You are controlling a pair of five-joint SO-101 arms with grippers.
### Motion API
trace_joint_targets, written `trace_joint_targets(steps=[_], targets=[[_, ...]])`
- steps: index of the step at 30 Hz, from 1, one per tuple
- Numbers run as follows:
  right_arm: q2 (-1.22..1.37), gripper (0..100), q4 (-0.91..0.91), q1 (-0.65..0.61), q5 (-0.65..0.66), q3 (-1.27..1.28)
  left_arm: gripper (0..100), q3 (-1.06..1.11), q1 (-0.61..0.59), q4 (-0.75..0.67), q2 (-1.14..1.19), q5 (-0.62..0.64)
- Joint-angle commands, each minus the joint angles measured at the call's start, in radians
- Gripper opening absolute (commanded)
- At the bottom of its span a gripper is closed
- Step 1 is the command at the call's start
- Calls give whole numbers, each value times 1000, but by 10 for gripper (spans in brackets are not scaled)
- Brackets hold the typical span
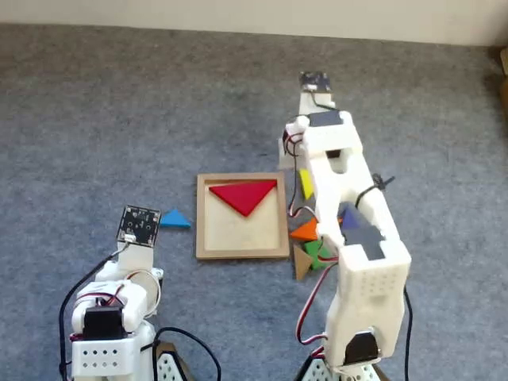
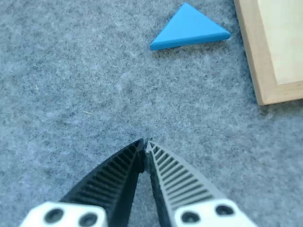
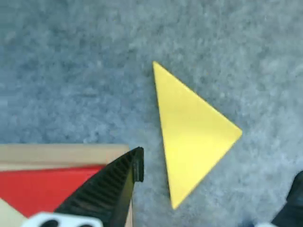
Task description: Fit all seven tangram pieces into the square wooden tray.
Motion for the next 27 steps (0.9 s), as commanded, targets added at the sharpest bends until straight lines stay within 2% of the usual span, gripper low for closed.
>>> trace_joint_targets(steps=[1, 5, 13, 22, 27], targets=[[38, 443, 28, -15, 14, -160, 36, 21, -4, 3, -28, 9], [102, 443, 127, -15, 18, -262, 36, 21, -4, 3, -28, 9], [242, 443, 127, 5, 23, -355, 36, 21, -4, 3, -28, 9], [311, 439, 136, 18, 141, -404, 36, 21, -4, 3, -28, 9], [314, 361, 136, 21, 199, -403, 36, 21, -4, 3, -28, 9]])
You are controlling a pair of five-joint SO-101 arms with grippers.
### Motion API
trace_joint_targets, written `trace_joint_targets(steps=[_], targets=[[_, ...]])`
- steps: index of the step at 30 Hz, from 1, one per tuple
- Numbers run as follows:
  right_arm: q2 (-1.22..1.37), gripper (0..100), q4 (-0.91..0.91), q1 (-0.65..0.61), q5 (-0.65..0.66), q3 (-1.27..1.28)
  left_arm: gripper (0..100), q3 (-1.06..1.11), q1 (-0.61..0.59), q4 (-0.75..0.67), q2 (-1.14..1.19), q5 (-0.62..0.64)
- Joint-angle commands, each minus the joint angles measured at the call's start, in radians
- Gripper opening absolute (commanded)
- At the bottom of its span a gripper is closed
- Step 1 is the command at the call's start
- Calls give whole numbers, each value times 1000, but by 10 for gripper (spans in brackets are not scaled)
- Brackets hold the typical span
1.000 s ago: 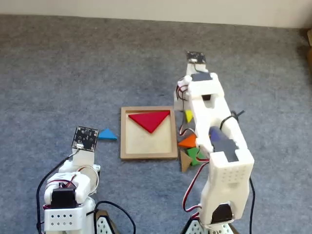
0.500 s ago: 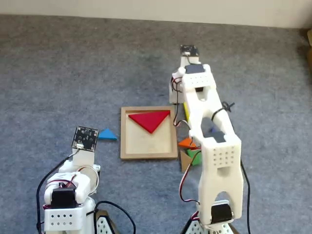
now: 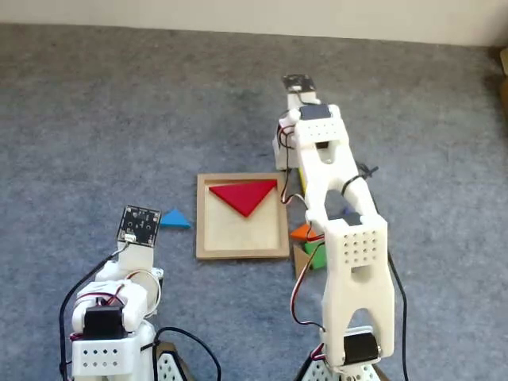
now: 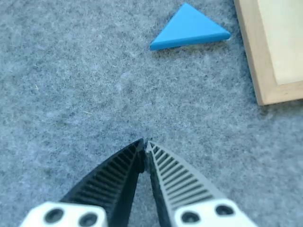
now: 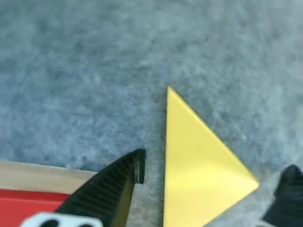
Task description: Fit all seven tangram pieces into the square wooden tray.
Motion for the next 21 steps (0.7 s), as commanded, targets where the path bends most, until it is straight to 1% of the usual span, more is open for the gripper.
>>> trace_joint_targets(steps=[1, 9, 12, 17, 21], targets=[[-1, 350, 1, 18, 54, -44, 36, 21, -4, 3, -28, 9], [-1, 345, 5, 25, 54, -42, 36, 21, -4, 3, -28, 9], [-1, 345, 41, 38, 52, -48, 36, 21, -4, 3, -28, 9], [-1, 346, 102, 50, -40, -51, 36, 21, -4, 3, -28, 9], [-1, 346, 101, 45, -44, -45, 36, 21, -4, 3, -28, 9]])
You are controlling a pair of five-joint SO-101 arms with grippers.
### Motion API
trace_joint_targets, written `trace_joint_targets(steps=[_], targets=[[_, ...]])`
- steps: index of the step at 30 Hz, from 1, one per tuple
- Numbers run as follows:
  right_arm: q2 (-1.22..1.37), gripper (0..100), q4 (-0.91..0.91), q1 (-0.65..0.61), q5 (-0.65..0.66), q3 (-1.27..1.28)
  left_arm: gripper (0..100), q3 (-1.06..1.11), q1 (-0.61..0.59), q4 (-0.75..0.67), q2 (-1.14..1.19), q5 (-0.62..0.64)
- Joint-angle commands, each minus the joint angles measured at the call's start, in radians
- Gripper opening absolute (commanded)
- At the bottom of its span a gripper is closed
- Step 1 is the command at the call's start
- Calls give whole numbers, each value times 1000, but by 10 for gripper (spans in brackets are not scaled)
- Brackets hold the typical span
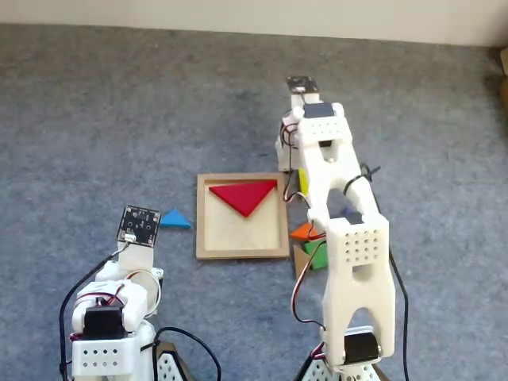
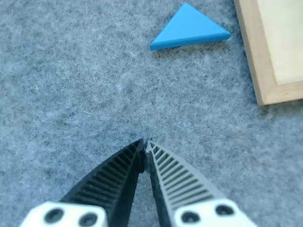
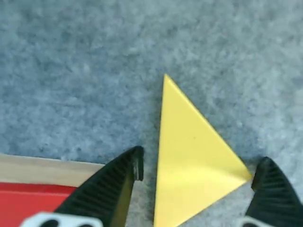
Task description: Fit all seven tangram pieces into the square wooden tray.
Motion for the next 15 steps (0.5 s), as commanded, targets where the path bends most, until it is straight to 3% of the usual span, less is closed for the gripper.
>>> trace_joint_targets(steps=[1, 11, 15], targets=[[-4, 346, 24, 21, -14, -16, 36, 21, -4, 3, -28, 9], [-4, 342, 24, 21, -14, -16, 36, 21, -4, 3, -28, 9], [-4, 283, 24, 21, -12, -16, 36, 21, -4, 3, -28, 9]])
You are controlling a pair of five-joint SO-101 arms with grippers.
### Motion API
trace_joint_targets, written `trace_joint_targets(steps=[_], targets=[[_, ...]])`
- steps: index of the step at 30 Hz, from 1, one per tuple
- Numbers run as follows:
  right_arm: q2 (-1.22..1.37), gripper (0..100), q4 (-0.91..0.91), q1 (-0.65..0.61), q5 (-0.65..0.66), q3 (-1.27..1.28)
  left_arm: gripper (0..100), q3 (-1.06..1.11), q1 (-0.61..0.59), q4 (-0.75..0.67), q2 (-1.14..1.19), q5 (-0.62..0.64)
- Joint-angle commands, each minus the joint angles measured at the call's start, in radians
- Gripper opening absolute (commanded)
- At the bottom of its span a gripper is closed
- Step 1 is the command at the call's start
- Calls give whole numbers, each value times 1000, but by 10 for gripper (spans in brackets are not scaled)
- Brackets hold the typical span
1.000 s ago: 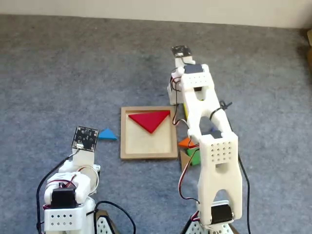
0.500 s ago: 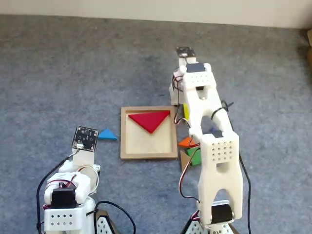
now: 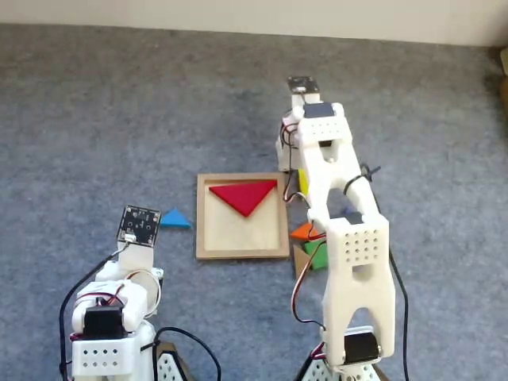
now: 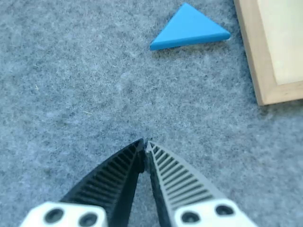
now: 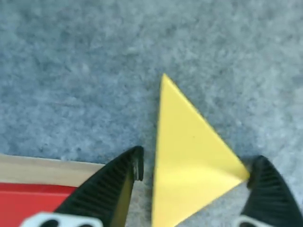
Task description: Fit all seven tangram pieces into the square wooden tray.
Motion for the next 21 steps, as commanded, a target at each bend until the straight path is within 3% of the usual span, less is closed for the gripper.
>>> trace_joint_targets(steps=[1, 21], targets=[[-4, 266, 24, 21, -9, -16, 36, 21, -4, 3, -28, 9], [-50, 245, 116, 27, -12, -48, 36, 21, -4, 3, -28, 9]])
